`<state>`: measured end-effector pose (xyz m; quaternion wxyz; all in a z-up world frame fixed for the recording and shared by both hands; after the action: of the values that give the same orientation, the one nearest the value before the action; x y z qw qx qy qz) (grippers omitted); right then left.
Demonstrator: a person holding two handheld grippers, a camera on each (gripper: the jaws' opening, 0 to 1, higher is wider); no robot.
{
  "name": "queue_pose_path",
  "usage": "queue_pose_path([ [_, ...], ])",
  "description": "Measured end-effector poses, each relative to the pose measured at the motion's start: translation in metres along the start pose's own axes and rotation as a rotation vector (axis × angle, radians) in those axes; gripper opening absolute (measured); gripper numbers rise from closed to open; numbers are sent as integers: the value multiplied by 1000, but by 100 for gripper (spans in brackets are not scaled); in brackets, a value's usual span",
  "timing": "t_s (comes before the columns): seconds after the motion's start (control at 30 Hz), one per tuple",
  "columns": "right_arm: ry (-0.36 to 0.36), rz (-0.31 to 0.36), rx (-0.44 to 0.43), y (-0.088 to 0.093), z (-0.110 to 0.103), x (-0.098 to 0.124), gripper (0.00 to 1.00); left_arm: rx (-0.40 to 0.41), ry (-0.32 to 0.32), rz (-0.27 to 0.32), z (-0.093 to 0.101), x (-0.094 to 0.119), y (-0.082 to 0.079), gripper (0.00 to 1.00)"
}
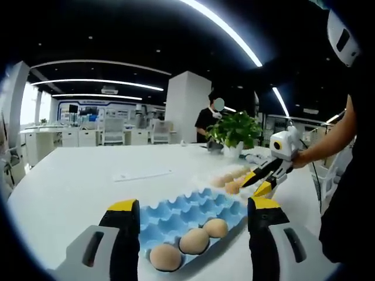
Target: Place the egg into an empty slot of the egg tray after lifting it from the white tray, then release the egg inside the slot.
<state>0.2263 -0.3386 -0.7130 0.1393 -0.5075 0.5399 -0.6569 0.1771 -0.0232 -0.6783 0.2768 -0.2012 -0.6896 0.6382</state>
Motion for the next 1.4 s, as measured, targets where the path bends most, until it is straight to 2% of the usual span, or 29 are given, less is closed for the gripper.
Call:
queue_pose_path([
  [0.13, 36, 12, -17, 3, 9, 11, 29, -1, 0, 1, 0, -1, -1, 77],
  [0.27, 74, -6, -11, 10, 17, 19, 28, 0, 15, -6, 2, -1, -1, 75],
  [0.53, 168, -22, -36, 26, 37, 49, 29, -2, 9, 0, 1, -1, -2, 74],
  [0.63, 228, -14, -47, 32, 48, 63, 30, -6, 3, -3, 2, -2, -2, 76],
  [0.77, 308, -44, -50, 44, 62, 82, 30, -4, 5, 4, 2, -3, -2, 76],
  [0.93, 380, -46, -116, 57, 76, 100, 29, -3, 17, -1, 3, -4, -2, 74],
  [1.1, 368, -75, -143, 66, 78, 101, 30, -8, 23, 3, 3, -5, -4, 74],
  [1.13, 349, -97, -104, 68, 74, 99, 30, -8, 23, 4, 3, -5, -4, 73],
  [1.23, 338, -90, -135, 67, 77, 98, 27, -11, 22, 2, 2, -5, -4, 73],
  [1.4, 296, -121, -133, 66, 81, 96, 27, -11, 21, 4, 1, -5, -4, 72],
])
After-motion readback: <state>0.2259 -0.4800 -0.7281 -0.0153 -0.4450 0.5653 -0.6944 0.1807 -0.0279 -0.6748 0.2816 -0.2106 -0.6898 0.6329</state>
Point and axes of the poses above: the point that each gripper's makers call its tool centre point, and the gripper's own axes: x roughly backward along the fingers, z roughly to its right, y roughly out of its underside, the point moved 8 cm from there along x, roughly backward along the fingers, and after that the axes turned 9 degrees about -x, right-handed, at the moved point
